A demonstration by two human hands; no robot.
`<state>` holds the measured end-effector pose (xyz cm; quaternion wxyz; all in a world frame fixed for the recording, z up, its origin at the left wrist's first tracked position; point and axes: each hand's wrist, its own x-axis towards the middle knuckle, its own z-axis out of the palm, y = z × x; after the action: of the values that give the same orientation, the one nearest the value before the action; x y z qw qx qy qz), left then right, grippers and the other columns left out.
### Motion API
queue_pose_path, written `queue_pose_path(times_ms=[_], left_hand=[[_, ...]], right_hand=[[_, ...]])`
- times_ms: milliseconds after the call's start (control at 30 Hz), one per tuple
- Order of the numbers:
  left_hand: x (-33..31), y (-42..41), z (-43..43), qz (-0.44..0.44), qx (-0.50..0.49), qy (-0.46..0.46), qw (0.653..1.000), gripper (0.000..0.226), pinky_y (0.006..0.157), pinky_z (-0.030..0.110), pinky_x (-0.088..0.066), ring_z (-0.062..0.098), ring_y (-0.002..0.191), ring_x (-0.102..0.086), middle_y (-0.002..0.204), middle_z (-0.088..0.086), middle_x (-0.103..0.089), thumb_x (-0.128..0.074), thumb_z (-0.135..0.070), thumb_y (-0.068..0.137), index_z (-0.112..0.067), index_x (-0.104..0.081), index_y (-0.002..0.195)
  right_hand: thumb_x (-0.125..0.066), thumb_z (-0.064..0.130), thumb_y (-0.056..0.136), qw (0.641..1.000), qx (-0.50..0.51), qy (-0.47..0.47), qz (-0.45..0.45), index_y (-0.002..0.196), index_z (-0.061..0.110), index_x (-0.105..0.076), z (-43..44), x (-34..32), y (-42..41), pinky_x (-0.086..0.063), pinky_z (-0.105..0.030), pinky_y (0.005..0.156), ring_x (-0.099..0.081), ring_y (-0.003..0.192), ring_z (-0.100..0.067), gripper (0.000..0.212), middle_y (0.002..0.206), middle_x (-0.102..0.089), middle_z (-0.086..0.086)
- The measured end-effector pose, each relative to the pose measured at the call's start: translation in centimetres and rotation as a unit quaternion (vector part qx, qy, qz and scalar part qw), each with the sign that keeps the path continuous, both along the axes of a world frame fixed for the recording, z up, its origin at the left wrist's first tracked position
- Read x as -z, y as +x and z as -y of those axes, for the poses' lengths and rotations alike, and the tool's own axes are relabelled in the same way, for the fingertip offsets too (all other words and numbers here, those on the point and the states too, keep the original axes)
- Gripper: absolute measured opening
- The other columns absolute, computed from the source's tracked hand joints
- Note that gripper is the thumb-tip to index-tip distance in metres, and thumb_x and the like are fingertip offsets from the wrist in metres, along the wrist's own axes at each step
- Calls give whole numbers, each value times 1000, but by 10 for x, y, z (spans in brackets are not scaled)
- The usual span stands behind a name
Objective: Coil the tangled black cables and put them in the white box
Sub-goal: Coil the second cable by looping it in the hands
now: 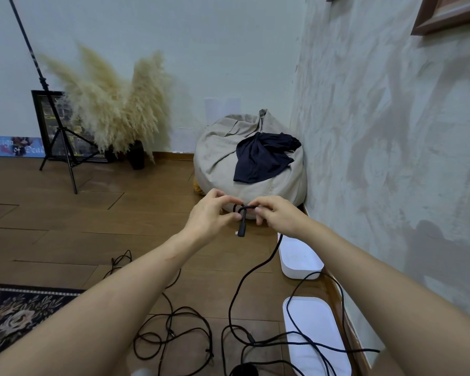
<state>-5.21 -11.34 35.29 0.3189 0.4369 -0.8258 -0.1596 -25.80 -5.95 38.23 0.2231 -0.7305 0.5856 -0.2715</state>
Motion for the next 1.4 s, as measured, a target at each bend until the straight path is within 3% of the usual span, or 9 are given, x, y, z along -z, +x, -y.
queue_pose_path(times_ms=[133, 267, 467, 667, 733, 967, 1100, 1233, 1400], left_hand=[[7, -3, 1, 25, 2, -77, 997, 18, 77, 29, -40, 13, 105, -51, 113, -8, -61, -72, -31, 94, -31, -71, 112], [5, -1, 1, 97, 26, -113, 988, 14, 72, 33, -45, 17, 96, -59, 98, -8, -67, -64, -33, 99, -23, -69, 108], [0, 0, 0, 135, 30, -85, 987, 29, 62, 32, -38, 11, 77, -52, 79, -10, -56, -51, -43, 105, -25, -61, 84], [-1, 15, 11, 144, 48, -19, 988, 42, 79, 28, -50, 4, 95, -59, 109, -18, -67, -49, -61, 100, -32, -73, 82], [-3, 19, 12, 142, 40, -11, 989, 42, 80, 32, -52, 6, 92, -60, 103, -15, -67, -49, -63, 99, -32, -69, 79], [-14, 19, 2, 78, 29, -24, 996, 26, 74, 34, -49, 9, 84, -57, 88, -9, -62, -51, -45, 104, -25, -61, 92], [-19, 12, -5, 62, 59, -29, 996, 24, 66, 34, -48, 10, 73, -57, 77, -6, -64, -54, -42, 104, -24, -63, 91], [-23, 3, -11, -1, 53, -14, 998, 26, 65, 35, -48, 12, 71, -60, 74, -2, -66, -54, -43, 104, -24, -63, 90], [-22, 3, -11, -93, 71, 147, 982, 35, 77, 33, -54, 7, 67, -63, 73, 1, -64, -51, -37, 107, -5, -60, 96]], right_hand=[[-46, 12, 107, 999, -25, 14, 21, 117, 18, -68, -3, -3, 1, -44, -16, 63, -54, 61, -2, 25, 79, -66, 5], [-50, 21, 104, 1000, 2, 6, -21, 106, 25, -71, -4, -8, 2, -46, -34, 74, -57, 79, -15, 22, 79, -63, 7], [-60, 41, 100, 999, 30, -34, -21, 78, 35, -67, 0, -11, 2, -35, -25, 63, -50, 65, -4, 24, 64, -56, 13], [-59, 39, 100, 996, 52, -69, -5, 85, 29, -71, 6, -6, -12, -37, -31, 62, -48, 62, -6, 23, 62, -54, 10], [-59, 36, 101, 995, 64, -82, 5, 83, 27, -71, 7, -3, -18, -35, -31, 60, -45, 59, -6, 23, 61, -52, 9], [-53, 29, 101, 995, 94, -37, 18, 92, 26, -66, 11, -1, -25, -55, -44, 72, -62, 69, -15, 16, 79, -68, 0], [-63, 35, 96, 1000, 20, 16, 13, 124, 33, -62, 7, -7, -12, -53, -29, 83, -66, 95, -11, 29, 101, -68, 4], [-61, 39, 100, 1000, -27, 9, 11, 100, 25, -71, 5, -12, 3, -50, -34, 75, -57, 76, -9, 17, 79, -60, 8], [-52, 33, 105, 993, 41, -83, 74, 88, 25, -66, 2, -19, 3, -55, -27, 58, -54, 57, -9, 24, 64, -48, 11]])
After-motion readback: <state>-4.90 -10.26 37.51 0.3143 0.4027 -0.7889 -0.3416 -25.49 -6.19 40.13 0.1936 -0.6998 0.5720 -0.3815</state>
